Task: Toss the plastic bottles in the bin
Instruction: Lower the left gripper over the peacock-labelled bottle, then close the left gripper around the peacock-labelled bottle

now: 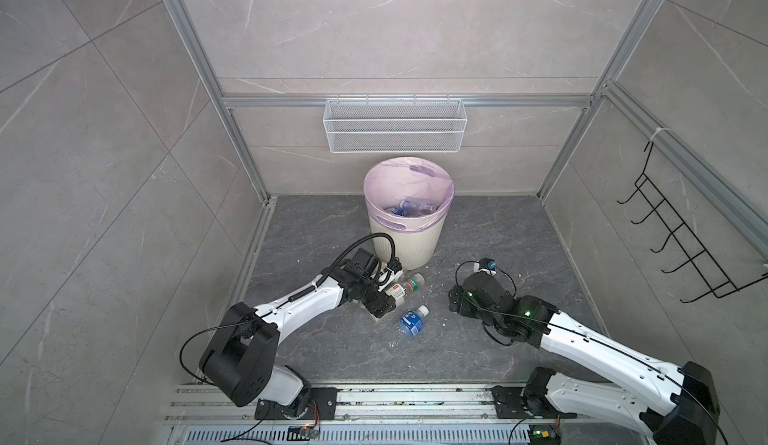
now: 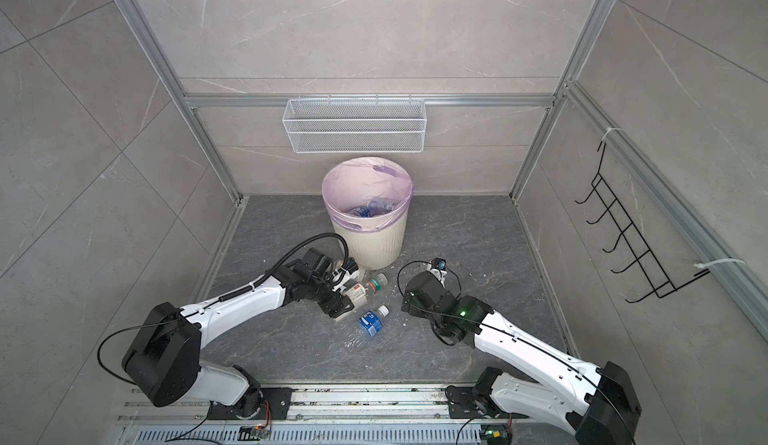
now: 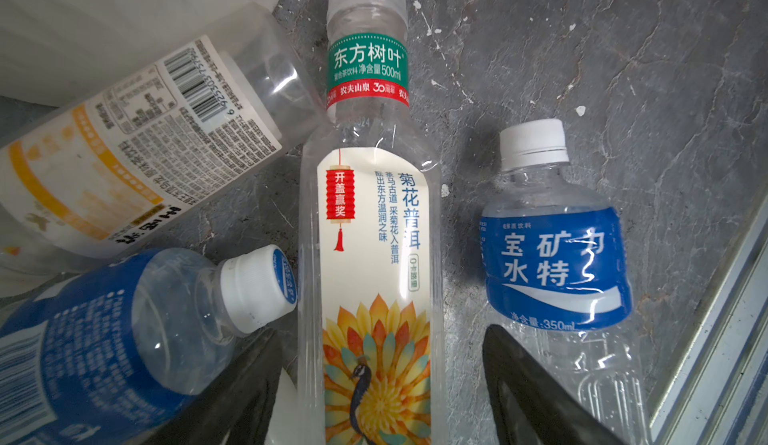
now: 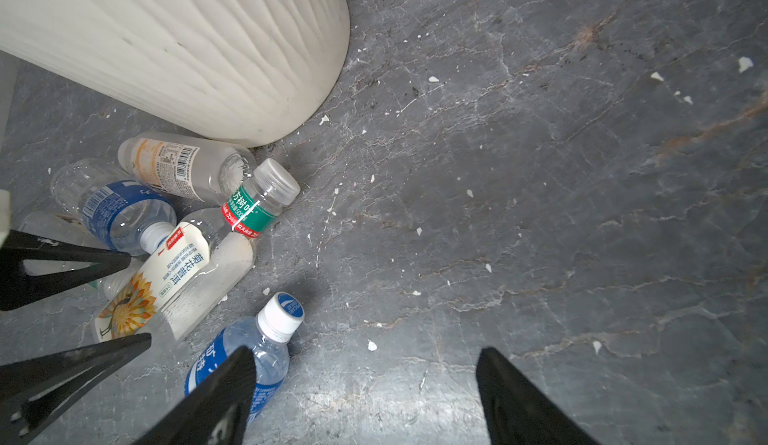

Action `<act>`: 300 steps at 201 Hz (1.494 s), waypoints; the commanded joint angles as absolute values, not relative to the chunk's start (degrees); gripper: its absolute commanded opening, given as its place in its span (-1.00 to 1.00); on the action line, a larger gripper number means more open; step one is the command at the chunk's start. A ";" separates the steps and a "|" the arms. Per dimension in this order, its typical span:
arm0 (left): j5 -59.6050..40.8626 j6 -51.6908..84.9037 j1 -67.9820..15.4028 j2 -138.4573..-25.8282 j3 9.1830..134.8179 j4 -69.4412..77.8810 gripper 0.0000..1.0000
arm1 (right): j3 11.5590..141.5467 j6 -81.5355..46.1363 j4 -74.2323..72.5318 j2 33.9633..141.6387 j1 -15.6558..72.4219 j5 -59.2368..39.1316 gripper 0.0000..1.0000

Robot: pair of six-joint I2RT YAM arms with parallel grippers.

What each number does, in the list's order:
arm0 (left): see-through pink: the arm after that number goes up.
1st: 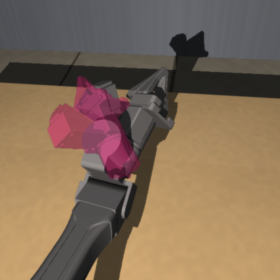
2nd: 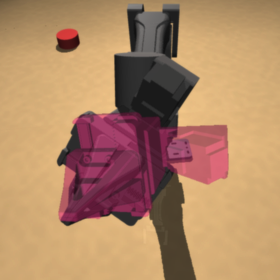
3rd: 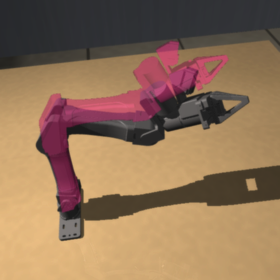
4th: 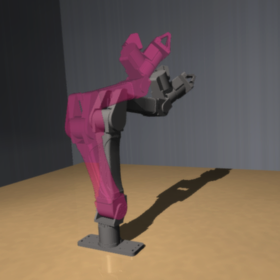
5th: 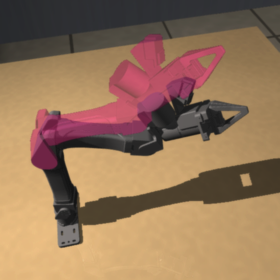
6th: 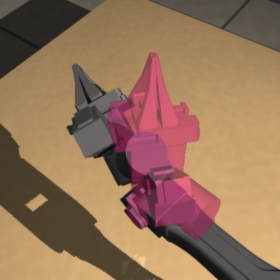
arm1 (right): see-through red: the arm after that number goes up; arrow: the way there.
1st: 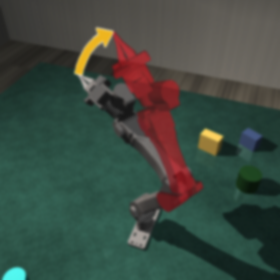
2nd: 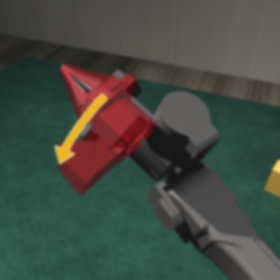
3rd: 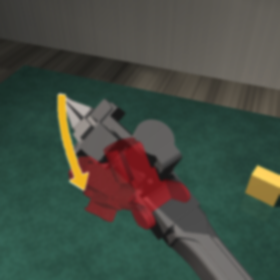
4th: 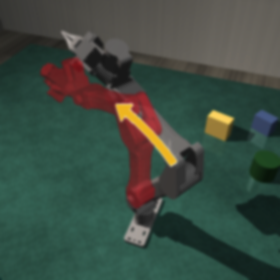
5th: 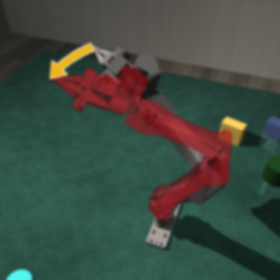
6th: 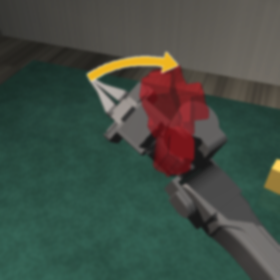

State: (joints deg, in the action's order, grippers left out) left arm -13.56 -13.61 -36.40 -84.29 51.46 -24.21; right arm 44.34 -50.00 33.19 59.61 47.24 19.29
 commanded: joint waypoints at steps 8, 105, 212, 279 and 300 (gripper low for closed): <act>-12.25 -13.38 -36.82 -84.88 53.40 -23.63 0.56 | 43.77 -50.71 34.34 58.98 47.48 20.65 0.70; -10.64 -14.63 -38.64 -86.48 53.55 -25.12 0.44 | 42.83 -50.98 34.15 58.62 47.54 20.92 0.69; -5.59 -16.07 -41.92 -90.27 54.93 -26.10 0.52 | 42.10 -51.41 35.08 57.27 47.55 21.44 0.72; -4.94 -15.83 -42.07 -91.92 55.39 -26.12 0.52 | 40.90 -51.94 35.48 55.82 47.50 21.97 0.74; -4.75 -15.98 -42.35 -92.28 55.48 -26.17 0.52 | 40.78 -52.02 35.36 55.73 47.55 21.97 0.74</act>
State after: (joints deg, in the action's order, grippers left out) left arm -5.48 -15.05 -41.91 -91.72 53.49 -25.45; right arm 41.76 -51.07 33.89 56.49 47.24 20.64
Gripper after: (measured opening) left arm 0.761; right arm 0.871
